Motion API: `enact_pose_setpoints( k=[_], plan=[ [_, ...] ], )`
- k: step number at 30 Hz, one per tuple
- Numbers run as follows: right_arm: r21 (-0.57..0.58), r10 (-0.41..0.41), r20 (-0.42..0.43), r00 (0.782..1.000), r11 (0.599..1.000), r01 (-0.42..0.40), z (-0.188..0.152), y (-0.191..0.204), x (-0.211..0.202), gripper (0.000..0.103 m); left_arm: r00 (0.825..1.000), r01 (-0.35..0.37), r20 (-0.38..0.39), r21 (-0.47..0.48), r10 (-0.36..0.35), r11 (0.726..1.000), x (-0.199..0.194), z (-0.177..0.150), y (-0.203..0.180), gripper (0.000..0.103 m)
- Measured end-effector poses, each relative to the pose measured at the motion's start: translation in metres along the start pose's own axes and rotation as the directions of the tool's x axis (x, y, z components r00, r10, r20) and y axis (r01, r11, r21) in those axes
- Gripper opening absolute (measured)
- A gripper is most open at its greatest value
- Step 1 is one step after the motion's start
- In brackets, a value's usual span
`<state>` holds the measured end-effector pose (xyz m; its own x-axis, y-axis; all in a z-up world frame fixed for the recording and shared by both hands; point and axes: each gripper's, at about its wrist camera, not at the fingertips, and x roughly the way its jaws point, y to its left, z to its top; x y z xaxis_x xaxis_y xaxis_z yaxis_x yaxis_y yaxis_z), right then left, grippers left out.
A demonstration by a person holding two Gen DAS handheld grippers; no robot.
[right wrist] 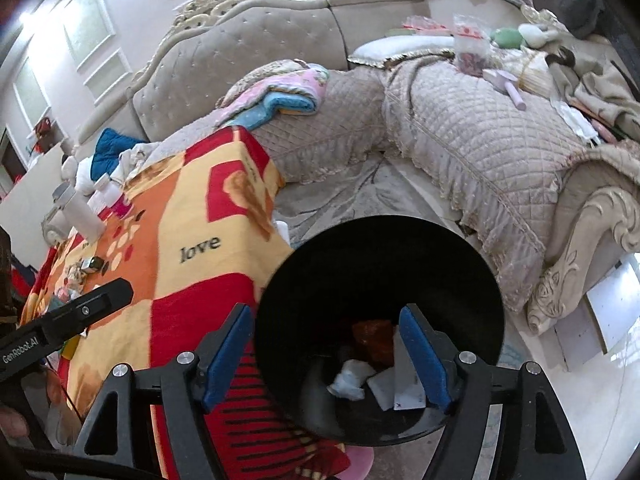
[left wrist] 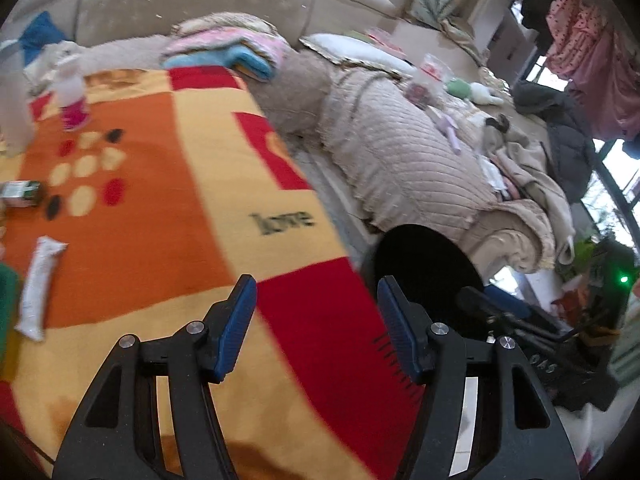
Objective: Collect trash
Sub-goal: 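Carry the tissue and Escitalopram box to the black bin and open both tools, then grasp the Tobrex box with the left tool while the right tool grasps the green pouch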
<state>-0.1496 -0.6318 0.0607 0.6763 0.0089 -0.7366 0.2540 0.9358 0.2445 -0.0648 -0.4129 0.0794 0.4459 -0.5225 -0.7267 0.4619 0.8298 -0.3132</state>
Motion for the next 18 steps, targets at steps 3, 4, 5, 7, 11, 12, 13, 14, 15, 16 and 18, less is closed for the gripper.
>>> enact_pose_setpoints(
  k=[3, 4, 5, 7, 11, 12, 13, 14, 15, 16, 18],
  plan=[
    [-0.029, -0.009, 0.004, 1.000, 1.000, 0.009, -0.002, 0.018, -0.002, 0.074, 0.999, -0.035, 0.020, -0.003, 0.035, 0.999, -0.014, -0.008, 0.018, 0.062],
    [-0.038, -0.009, 0.004, 1.000, 0.999, 0.009, -0.002, 0.023, -0.002, 0.074, 0.998, -0.052, 0.027, -0.001, 0.052, 0.999, -0.018, -0.011, 0.022, 0.062],
    [-0.048, -0.007, 0.005, 1.000, 0.999, 0.007, -0.003, 0.029, -0.002, 0.074, 0.997, -0.071, 0.036, 0.002, 0.070, 0.998, -0.023, -0.015, 0.028, 0.062],
    [-0.066, 0.005, 0.003, 1.000, 0.998, -0.005, -0.005, 0.041, -0.003, 0.074, 0.994, -0.102, 0.046, 0.011, 0.101, 0.995, -0.033, -0.022, 0.037, 0.062],
    [-0.108, 0.022, -0.008, 1.000, 0.994, -0.023, -0.008, 0.066, -0.001, 0.074, 0.987, -0.154, 0.051, 0.013, 0.153, 0.988, -0.050, -0.034, 0.060, 0.062],
    [-0.116, 0.028, -0.012, 1.000, 0.993, -0.029, -0.008, 0.071, 0.000, 0.074, 0.986, -0.161, 0.053, 0.008, 0.160, 0.987, -0.053, -0.036, 0.065, 0.062],
    [-0.123, 0.035, -0.016, 0.999, 0.992, -0.037, -0.009, 0.077, 0.001, 0.074, 0.984, -0.170, 0.055, -0.003, 0.170, 0.985, -0.059, -0.039, 0.073, 0.062],
    [-0.130, 0.043, -0.020, 0.999, 0.991, -0.045, -0.010, 0.083, 0.002, 0.074, 0.982, -0.179, 0.058, -0.013, 0.179, 0.984, -0.063, -0.041, 0.079, 0.062],
    [-0.138, 0.050, -0.023, 0.998, 0.989, -0.053, -0.011, 0.090, 0.003, 0.074, 0.980, -0.186, 0.060, -0.020, 0.187, 0.982, -0.068, -0.043, 0.086, 0.062],
    [-0.144, 0.055, -0.026, 0.998, 0.988, -0.058, -0.012, 0.096, 0.004, 0.074, 0.978, -0.198, 0.066, -0.031, 0.200, 0.980, -0.073, -0.045, 0.093, 0.062],
    [-0.164, 0.067, -0.033, 0.997, 0.984, -0.072, -0.015, 0.110, 0.006, 0.074, 0.973, -0.215, 0.073, -0.044, 0.218, 0.976, -0.081, -0.049, 0.102, 0.062]
  ],
)
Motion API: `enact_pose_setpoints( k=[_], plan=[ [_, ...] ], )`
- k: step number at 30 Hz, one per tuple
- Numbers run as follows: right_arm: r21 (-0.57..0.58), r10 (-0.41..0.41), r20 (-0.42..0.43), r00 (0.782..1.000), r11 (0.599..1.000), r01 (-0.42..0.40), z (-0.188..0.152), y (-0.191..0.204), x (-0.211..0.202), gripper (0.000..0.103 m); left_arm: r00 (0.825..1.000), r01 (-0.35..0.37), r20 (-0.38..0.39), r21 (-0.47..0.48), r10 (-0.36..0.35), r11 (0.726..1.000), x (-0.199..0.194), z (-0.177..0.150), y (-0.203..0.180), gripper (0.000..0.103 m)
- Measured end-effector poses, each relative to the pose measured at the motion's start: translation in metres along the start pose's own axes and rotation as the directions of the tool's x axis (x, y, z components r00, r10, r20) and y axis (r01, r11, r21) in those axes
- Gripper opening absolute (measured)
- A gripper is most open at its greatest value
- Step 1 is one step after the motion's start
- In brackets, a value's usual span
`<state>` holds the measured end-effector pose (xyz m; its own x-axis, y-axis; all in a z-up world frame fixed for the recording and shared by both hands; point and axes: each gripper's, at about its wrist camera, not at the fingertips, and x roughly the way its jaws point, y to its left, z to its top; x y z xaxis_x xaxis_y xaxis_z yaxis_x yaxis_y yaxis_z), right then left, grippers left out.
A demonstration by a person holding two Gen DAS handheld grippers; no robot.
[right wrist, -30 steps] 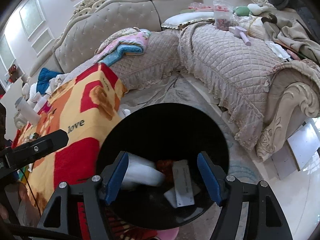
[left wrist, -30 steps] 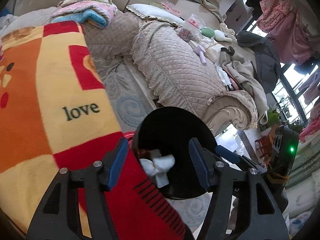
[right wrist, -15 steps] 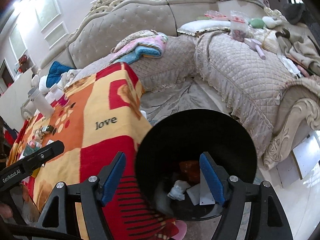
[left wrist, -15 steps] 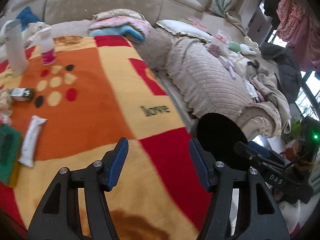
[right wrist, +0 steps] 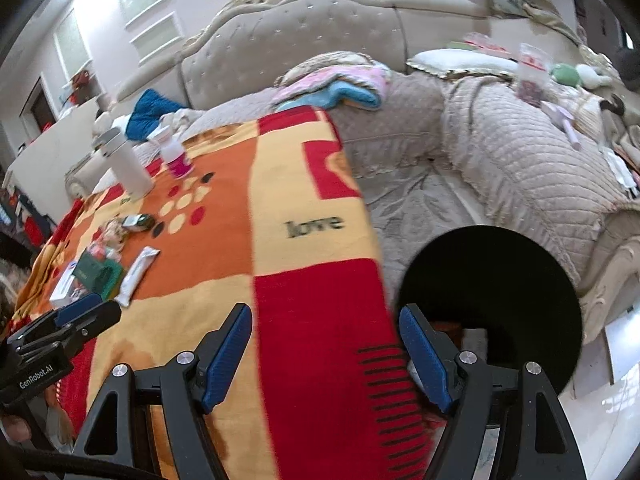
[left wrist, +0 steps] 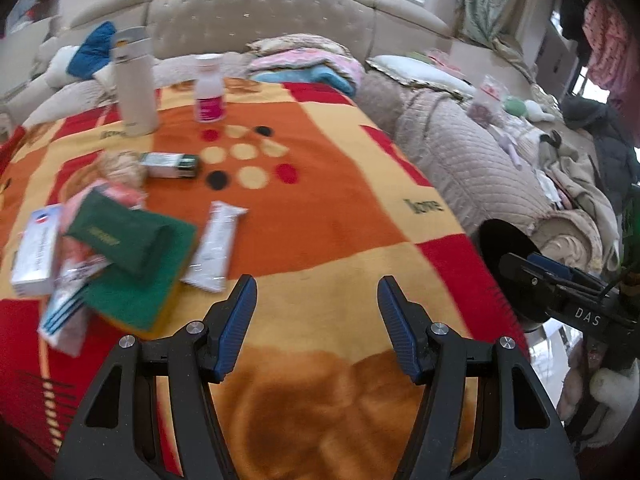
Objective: Collect trash
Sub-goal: 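Grasp the Tobrex box with the left tool while the right tool grasps the green pouch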
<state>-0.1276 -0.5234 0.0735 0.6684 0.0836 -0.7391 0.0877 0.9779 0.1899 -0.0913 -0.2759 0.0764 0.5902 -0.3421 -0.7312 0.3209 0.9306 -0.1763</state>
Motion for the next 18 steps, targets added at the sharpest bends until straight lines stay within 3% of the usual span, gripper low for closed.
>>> enact_pose_setpoints(
  k=[10, 18],
  plan=[
    [-0.082, 0.044, -0.050, 0.998, 0.995, -0.048, -0.005, 0.056, 0.017, 0.075, 0.996, -0.081, 0.014, -0.086, 0.083, 0.993, -0.030, -0.017, 0.066, 0.062],
    [-0.139, 0.105, -0.104, 0.989, 0.983, -0.119, -0.011, 0.097, 0.034, 0.075, 0.989, -0.148, -0.023, -0.154, 0.146, 0.977, -0.052, -0.039, 0.123, 0.062]
  ],
)
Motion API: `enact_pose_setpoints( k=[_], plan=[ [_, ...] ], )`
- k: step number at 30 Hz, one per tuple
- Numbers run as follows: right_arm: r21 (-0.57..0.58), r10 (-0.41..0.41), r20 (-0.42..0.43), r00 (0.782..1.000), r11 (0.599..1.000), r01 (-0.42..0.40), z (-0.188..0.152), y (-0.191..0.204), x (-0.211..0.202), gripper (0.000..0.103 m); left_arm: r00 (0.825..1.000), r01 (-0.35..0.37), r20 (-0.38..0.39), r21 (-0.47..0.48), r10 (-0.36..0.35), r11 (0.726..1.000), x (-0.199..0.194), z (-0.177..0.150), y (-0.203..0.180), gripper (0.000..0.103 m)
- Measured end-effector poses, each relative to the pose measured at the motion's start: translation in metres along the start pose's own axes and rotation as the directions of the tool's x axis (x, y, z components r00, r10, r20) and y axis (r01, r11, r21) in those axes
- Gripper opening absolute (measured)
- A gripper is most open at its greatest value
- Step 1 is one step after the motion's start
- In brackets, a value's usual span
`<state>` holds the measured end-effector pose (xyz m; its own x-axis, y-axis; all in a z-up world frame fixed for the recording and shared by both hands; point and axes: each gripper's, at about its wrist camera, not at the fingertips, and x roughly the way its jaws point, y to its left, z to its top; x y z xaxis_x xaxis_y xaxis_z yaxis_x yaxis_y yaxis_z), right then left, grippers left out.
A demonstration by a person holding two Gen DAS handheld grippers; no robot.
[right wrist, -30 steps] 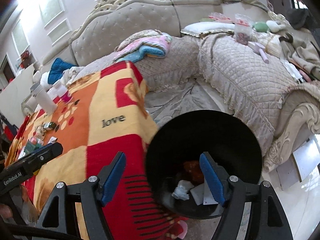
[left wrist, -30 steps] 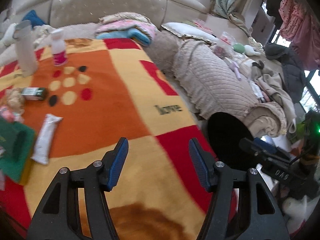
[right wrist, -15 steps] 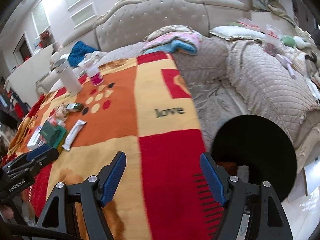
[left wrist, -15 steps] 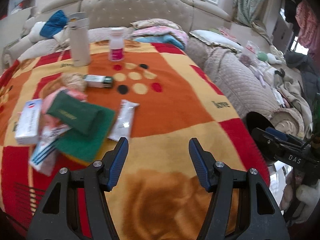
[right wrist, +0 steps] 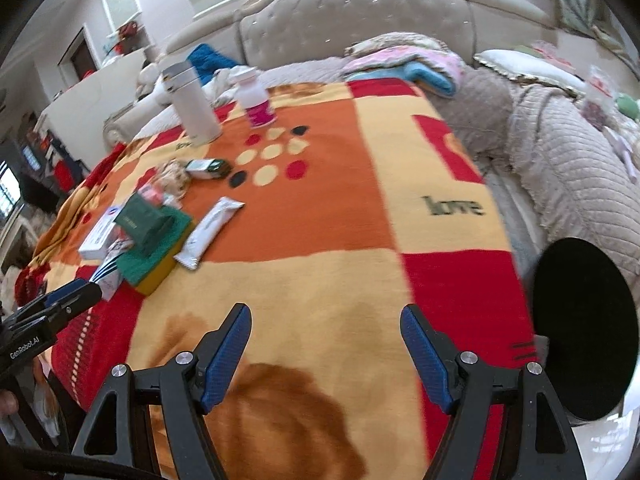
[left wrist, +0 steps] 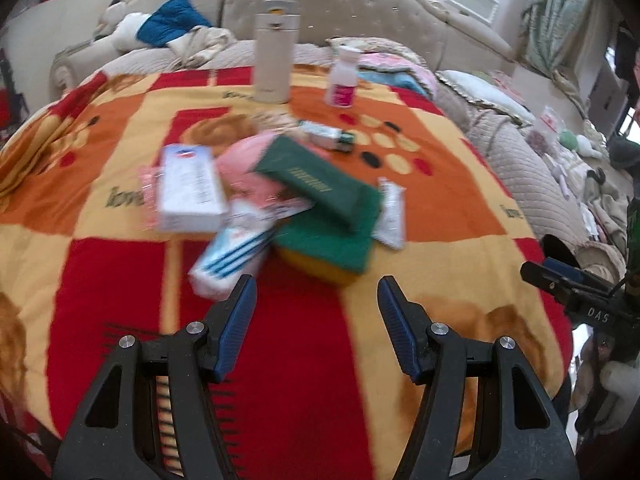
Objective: Collect trash
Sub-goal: 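Grasp the Tobrex box with the left tool while the right tool grasps the green pouch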
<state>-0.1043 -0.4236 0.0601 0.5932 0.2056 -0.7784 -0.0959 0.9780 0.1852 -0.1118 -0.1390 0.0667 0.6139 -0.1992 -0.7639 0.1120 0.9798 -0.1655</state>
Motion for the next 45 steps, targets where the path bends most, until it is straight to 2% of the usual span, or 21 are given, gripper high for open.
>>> enact_pose_setpoints(
  k=[5, 11, 18, 23, 24, 26, 29, 33, 37, 41, 44, 45],
  plan=[
    [-0.022, 0.054, -0.026, 0.998, 0.998, -0.055, 0.007, 0.025, 0.020, 0.075, 0.999, -0.051, -0.012, -0.042, 0.050, 0.998, -0.004, -0.003, 0.037, 0.062],
    [-0.057, 0.124, -0.060, 0.991, 0.990, -0.127, 0.019, 0.058, 0.046, 0.075, 0.997, -0.072, -0.024, -0.096, 0.070, 0.993, 0.002, -0.001, 0.066, 0.062],
    [-0.203, 0.250, -0.091, 0.964, 0.943, -0.264, 0.045, 0.106, 0.063, 0.075, 0.996, -0.059, -0.064, -0.037, 0.057, 0.998, 0.029, 0.009, 0.062, 0.062],
    [-0.268, 0.256, -0.127, 0.958, 0.921, -0.282, 0.063, 0.126, 0.082, 0.075, 0.995, -0.018, -0.095, 0.002, 0.018, 1.000, 0.051, 0.021, 0.059, 0.061],
    [-0.269, 0.256, -0.127, 0.958, 0.921, -0.282, 0.067, 0.127, 0.084, 0.075, 0.995, 0.000, -0.100, 0.004, 0.001, 1.000, 0.054, 0.024, 0.058, 0.056],
    [-0.270, 0.257, -0.127, 0.958, 0.920, -0.283, 0.071, 0.128, 0.086, 0.075, 0.992, 0.027, -0.125, 0.006, -0.026, 1.000, 0.059, 0.027, 0.058, 0.035],
    [-0.278, 0.272, -0.126, 0.954, 0.913, -0.298, 0.075, 0.131, 0.087, 0.075, 0.988, 0.055, -0.142, 0.003, -0.054, 0.998, 0.054, 0.024, 0.059, 0.030],
    [-0.316, 0.283, -0.140, 0.949, 0.895, -0.314, 0.074, 0.142, 0.093, 0.075, 0.986, 0.048, -0.160, 0.005, -0.047, 0.999, 0.033, 0.005, 0.067, 0.030],
    [-0.383, 0.266, -0.139, 0.954, 0.874, -0.299, 0.075, 0.159, 0.100, 0.075, 0.982, 0.049, -0.183, -0.038, -0.055, 0.998, 0.013, -0.018, 0.083, 0.030],
    [-0.422, 0.252, -0.139, 0.958, 0.860, -0.288, 0.080, 0.172, 0.112, 0.075, 0.984, 0.033, -0.173, -0.055, -0.042, 0.998, 0.004, -0.027, 0.090, 0.033],
    [-0.443, 0.250, -0.144, 0.957, 0.849, -0.288, 0.082, 0.179, 0.118, 0.062, 0.983, 0.026, -0.180, -0.059, -0.036, 0.998, 0.007, -0.025, 0.092, 0.048],
    [-0.448, 0.246, -0.141, 0.959, 0.848, -0.283, 0.082, 0.180, 0.118, 0.055, 0.983, 0.025, -0.178, -0.064, -0.036, 0.998, 0.009, -0.023, 0.091, 0.048]
  ],
)
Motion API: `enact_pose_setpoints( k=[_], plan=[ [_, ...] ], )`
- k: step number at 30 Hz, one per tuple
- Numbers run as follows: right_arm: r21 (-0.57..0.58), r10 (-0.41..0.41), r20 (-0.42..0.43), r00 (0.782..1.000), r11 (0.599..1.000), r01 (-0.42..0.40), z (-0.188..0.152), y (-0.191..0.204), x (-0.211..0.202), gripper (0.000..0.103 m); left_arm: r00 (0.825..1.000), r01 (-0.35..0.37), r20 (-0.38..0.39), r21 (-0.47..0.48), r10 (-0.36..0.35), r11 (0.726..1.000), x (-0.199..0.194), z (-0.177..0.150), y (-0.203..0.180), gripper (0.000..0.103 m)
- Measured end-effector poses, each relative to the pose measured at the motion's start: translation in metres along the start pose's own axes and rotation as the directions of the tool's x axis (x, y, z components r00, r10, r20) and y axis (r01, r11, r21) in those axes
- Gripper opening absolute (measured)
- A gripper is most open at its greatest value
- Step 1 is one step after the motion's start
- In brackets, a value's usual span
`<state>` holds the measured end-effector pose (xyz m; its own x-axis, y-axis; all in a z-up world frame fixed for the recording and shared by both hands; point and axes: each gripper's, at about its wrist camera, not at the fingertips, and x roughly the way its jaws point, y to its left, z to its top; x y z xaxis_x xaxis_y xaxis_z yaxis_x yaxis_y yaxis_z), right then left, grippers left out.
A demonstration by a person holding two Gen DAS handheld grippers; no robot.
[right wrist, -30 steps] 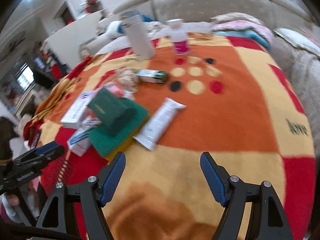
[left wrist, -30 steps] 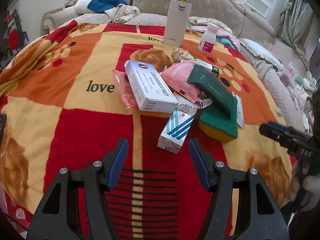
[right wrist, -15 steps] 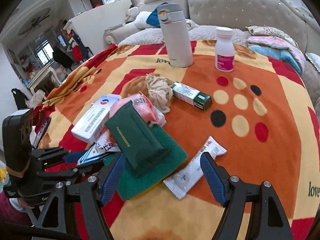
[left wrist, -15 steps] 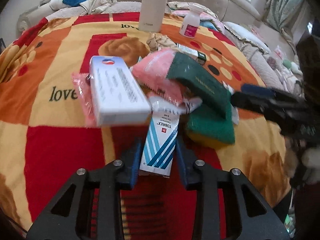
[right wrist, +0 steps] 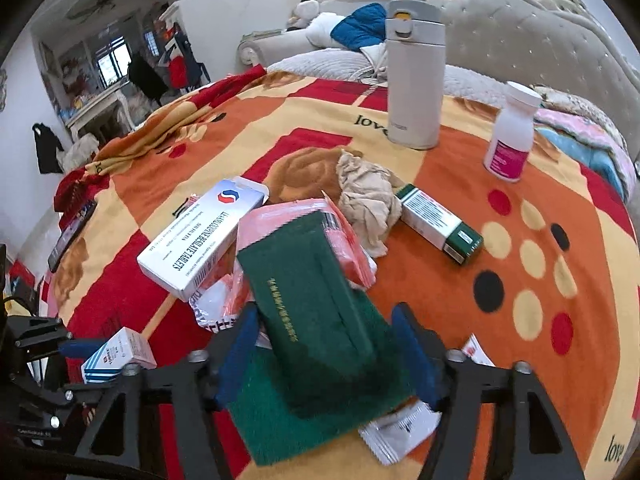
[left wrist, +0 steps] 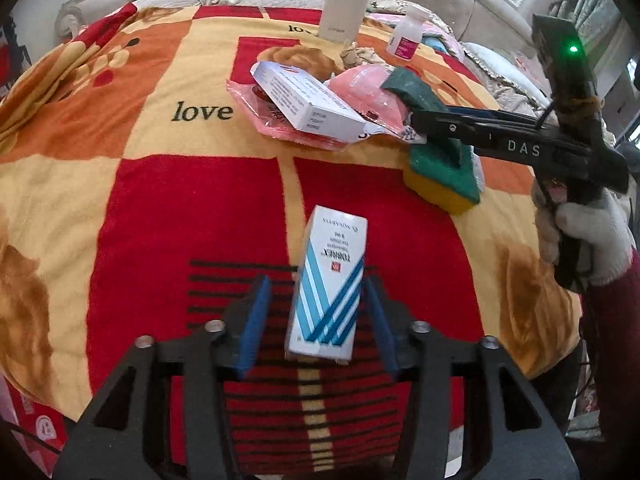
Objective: Collect trash
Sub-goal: 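Grasp the Tobrex box with the left tool while the right tool grasps the green pouch, then lift the Tobrex box and green pouch off the blanket toward the bin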
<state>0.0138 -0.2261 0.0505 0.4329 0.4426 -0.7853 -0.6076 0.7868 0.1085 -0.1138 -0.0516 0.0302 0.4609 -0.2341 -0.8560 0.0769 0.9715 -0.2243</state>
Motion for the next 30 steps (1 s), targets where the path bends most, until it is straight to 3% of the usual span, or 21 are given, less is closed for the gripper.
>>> enact_pose_setpoints(
  k=[1, 5, 8, 22, 30],
  plan=[
    [-0.005, -0.014, 0.004, 1.000, 1.000, 0.014, 0.000, 0.001, -0.001, 0.048, 1.000, 0.003, 0.003, -0.001, -0.003, 1.000, 0.002, 0.002, -0.001, 0.048],
    [0.041, 0.008, 0.023, 1.000, 0.999, -0.009, -0.008, -0.005, -0.017, 0.041, 1.000, -0.006, 0.017, 0.002, 0.006, 1.000, 0.011, 0.007, -0.004, 0.047],
    [0.058, 0.000, 0.036, 0.999, 0.998, -0.002, -0.021, -0.005, -0.033, 0.041, 1.000, 0.013, 0.023, -0.014, -0.012, 1.000, 0.013, 0.010, -0.006, 0.030],
    [0.174, -0.029, 0.079, 0.996, 0.985, 0.015, -0.084, -0.013, -0.084, 0.041, 0.991, 0.095, 0.095, 0.042, -0.099, 0.995, -0.007, 0.020, -0.062, 0.030],
    [0.247, -0.105, 0.101, 0.989, 0.966, 0.077, -0.115, -0.040, -0.122, 0.041, 0.988, 0.104, 0.103, 0.116, -0.116, 0.988, -0.005, 0.027, -0.114, 0.030]
  ],
)
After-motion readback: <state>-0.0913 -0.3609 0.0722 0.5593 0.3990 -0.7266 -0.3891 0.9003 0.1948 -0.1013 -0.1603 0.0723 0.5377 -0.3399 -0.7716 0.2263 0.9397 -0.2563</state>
